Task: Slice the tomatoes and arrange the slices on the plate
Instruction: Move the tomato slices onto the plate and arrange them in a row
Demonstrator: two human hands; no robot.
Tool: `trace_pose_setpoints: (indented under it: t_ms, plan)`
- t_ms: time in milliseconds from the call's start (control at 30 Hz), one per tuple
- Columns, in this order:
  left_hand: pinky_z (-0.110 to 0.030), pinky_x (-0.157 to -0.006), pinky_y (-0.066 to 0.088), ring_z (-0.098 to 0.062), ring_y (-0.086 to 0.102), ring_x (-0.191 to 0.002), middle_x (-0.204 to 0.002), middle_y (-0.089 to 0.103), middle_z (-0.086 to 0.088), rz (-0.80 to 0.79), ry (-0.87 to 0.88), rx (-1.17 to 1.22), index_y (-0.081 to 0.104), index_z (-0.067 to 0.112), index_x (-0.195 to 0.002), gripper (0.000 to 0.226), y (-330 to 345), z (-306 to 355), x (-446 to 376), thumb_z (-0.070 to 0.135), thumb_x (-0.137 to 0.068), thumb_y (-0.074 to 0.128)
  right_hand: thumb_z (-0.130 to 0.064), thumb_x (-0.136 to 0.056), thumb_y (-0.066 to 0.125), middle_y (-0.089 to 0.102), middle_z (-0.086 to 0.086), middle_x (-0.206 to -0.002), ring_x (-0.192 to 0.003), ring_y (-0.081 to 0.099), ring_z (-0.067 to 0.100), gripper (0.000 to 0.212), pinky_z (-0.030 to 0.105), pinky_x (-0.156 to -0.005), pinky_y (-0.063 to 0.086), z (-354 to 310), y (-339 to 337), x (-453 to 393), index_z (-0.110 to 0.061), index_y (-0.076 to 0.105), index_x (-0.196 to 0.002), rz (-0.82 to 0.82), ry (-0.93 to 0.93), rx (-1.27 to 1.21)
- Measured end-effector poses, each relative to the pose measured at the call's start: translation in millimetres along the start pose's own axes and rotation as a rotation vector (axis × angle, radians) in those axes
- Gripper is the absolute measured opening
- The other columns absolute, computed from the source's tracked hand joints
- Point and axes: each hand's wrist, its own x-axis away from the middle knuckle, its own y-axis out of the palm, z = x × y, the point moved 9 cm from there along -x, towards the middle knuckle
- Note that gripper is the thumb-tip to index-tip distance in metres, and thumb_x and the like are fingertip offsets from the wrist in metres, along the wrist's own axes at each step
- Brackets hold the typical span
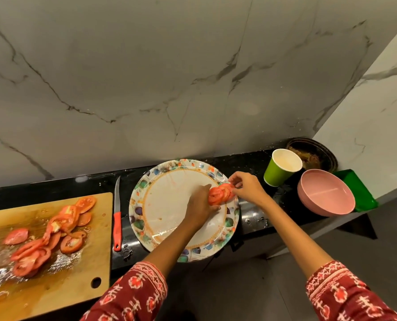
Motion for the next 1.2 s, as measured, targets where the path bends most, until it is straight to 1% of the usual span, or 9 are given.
trace_pose_setpoints:
  t_ms: [100, 167, 333, 567, 700, 800, 900, 1067, 1200]
  plan:
    - [-0.023, -0.091, 0.040, -0.024, 0.053, -0.111, -0.124, 0.055, -0.013, -0.001, 0.019, -0.016, 0.050, 0.009, -0.128, 0.056, 1.4, 4.2, -7.8, 0.021, -0.078, 0.072, -0.011, -0.070, 0.074, 0.061, 0.006, -0.110, -0.103, 0.052, 0.018, 0.047, 0.030, -0.085, 0.049, 3.1, 18.5, 3.3, -0.017, 0.058, -0.114, -0.153, -0.070, 0.136]
    - [-0.023, -0.092, 0.040, -0.024, 0.053, -0.111, -0.123, 0.056, -0.013, -0.011, 0.031, -0.008, 0.051, 0.009, -0.128, 0.054, 3.3, 4.5, -11.9, 0.019, -0.079, 0.071, -0.014, -0.071, 0.073, 0.058, 0.004, -0.115, -0.110, 0.045, 0.020, 0.052, 0.034, -0.090, 0.045, 2.8, 21.9, 4.1, -0.019, 0.053, -0.119, -0.147, -0.115, 0.219]
    - [-0.026, -0.098, 0.039, -0.024, 0.051, -0.116, -0.128, 0.053, -0.012, -0.004, 0.044, 0.019, 0.049, 0.010, -0.131, 0.056, 4.2, 4.8, -16.5, 0.017, -0.079, 0.071, -0.013, -0.075, 0.072, 0.053, 0.005, -0.122, -0.116, 0.040, 0.020, 0.053, 0.035, -0.094, 0.042, 0.1, 18.5, 1.7, -0.016, 0.051, -0.124, -0.120, -0.140, 0.275]
    - [-0.027, -0.094, 0.044, -0.024, 0.054, -0.112, -0.129, 0.052, -0.013, 0.043, 0.073, 0.094, 0.047, 0.008, -0.131, 0.058, -0.4, -0.1, -11.9, 0.017, -0.079, 0.071, -0.033, -0.077, 0.074, 0.053, 0.003, -0.117, -0.114, 0.041, 0.018, 0.048, 0.032, -0.091, 0.043, -15.3, 26.1, 3.2, -0.016, 0.058, -0.119, -0.090, -0.226, 0.340]
    - [-0.025, -0.092, 0.045, -0.024, 0.056, -0.110, -0.126, 0.055, -0.014, 0.040, 0.071, 0.117, 0.049, 0.006, -0.130, 0.056, 0.1, -3.1, -12.6, 0.015, -0.079, 0.071, -0.030, -0.080, 0.071, 0.052, 0.005, -0.117, -0.115, 0.040, 0.020, 0.044, 0.031, -0.091, 0.042, -18.8, 29.5, 0.0, -0.017, 0.058, -0.119, -0.113, -0.222, 0.343]
    - [-0.020, -0.087, 0.044, -0.024, 0.057, -0.108, -0.125, 0.057, -0.014, 0.021, 0.076, 0.137, 0.050, 0.005, -0.128, 0.054, 0.8, -3.9, -13.3, 0.012, -0.079, 0.070, -0.028, -0.083, 0.068, 0.048, 0.005, -0.125, -0.121, 0.035, 0.022, 0.043, 0.036, -0.098, 0.040, -21.7, 30.8, -2.1, -0.021, 0.057, -0.123, -0.198, -0.235, 0.405]
    - [-0.020, -0.088, 0.043, -0.024, 0.057, -0.108, -0.124, 0.058, -0.014, 0.020, 0.085, 0.151, 0.051, 0.006, -0.127, 0.052, 1.5, -2.4, -12.8, 0.013, -0.079, 0.070, -0.027, -0.086, 0.064, 0.043, 0.007, -0.132, -0.125, 0.031, 0.024, 0.042, 0.041, -0.103, 0.036, -24.1, 33.1, -3.1, -0.026, 0.055, -0.128, -0.279, -0.243, 0.451]
    - [-0.021, -0.089, 0.043, -0.023, 0.055, -0.111, -0.127, 0.055, -0.012, 0.011, 0.049, 0.183, 0.048, 0.009, -0.131, 0.063, 5.1, -8.3, -11.4, 0.011, -0.074, 0.075, -0.027, -0.083, 0.068, 0.045, 0.007, -0.132, -0.126, 0.032, 0.023, 0.049, 0.040, -0.102, 0.036, -21.4, 30.5, -3.3, -0.024, 0.053, -0.130, -0.254, -0.227, 0.405]
    - [-0.022, -0.088, 0.044, -0.023, 0.054, -0.112, -0.131, 0.051, -0.012, 0.041, 0.014, 0.191, 0.046, 0.009, -0.132, 0.061, -1.2, -14.2, -8.5, 0.016, -0.078, 0.072, -0.023, -0.078, 0.073, 0.049, 0.005, -0.126, -0.121, 0.035, 0.020, 0.052, 0.035, -0.098, 0.037, -14.9, 22.1, 1.6, -0.022, 0.054, -0.127, -0.182, -0.197, 0.291]
